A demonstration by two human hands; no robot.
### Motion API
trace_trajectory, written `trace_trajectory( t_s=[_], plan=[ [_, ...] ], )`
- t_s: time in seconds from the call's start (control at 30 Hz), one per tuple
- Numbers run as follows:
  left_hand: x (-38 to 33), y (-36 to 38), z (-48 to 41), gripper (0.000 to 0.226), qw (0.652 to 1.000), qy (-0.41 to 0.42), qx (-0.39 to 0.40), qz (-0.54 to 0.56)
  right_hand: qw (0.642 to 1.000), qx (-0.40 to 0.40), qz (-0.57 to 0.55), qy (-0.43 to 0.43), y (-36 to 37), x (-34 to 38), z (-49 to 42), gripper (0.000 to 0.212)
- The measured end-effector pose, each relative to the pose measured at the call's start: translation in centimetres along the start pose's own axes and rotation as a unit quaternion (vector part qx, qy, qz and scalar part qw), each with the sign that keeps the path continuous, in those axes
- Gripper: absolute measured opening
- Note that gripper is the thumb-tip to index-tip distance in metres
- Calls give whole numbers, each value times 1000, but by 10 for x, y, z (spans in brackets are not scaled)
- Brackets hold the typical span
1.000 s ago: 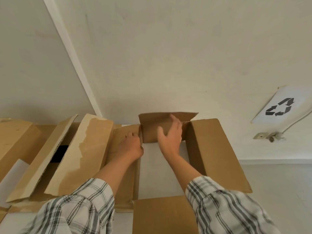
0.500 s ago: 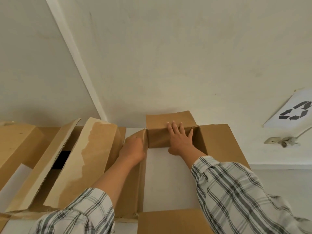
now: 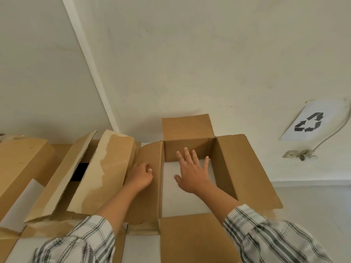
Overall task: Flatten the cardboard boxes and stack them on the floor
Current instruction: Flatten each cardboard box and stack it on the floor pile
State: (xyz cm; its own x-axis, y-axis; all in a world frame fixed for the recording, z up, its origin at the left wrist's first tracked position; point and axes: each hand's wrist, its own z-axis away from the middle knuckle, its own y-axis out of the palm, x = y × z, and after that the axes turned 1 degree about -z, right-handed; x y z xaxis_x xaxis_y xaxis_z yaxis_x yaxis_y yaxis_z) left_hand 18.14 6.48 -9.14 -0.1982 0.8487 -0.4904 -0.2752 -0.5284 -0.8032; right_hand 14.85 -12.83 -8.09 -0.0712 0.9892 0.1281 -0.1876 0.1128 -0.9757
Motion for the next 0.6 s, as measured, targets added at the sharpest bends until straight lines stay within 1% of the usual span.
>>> trace_trajectory(
  t_s=[0.07,0.2,0.23,0.3,0.37,0.43,0.5,0.53,0.6],
  plan=[
    [10,0,11,59,999,-43,30,12,1000,-1,17,-6,1,14,22,79],
    [14,9,38,83,982,-123,79,119,999,7,13,28,5,18,64,77],
    [13,11,44,87,977,-142,80,139,999,17,2,38,7,18,74,77],
    [13,16,50,86,968,-170,41,178,998,31,-13,47,10,19,90,78],
    [10,15,57,68,962,-172,-15,213,998,26,-23,43,11,23,103,78],
    [1,6,62,43,957,-144,-54,248,998,8,-44,36,9,31,113,81],
    [-16,-8,71,23,948,-96,-55,299,998,-28,-58,19,4,42,123,85],
    [-26,-16,78,15,944,-73,-48,318,996,-62,-57,5,1,46,128,86],
    [-45,-31,88,7,938,-47,-44,342,990,-126,-52,-16,-10,51,133,88]
  ],
)
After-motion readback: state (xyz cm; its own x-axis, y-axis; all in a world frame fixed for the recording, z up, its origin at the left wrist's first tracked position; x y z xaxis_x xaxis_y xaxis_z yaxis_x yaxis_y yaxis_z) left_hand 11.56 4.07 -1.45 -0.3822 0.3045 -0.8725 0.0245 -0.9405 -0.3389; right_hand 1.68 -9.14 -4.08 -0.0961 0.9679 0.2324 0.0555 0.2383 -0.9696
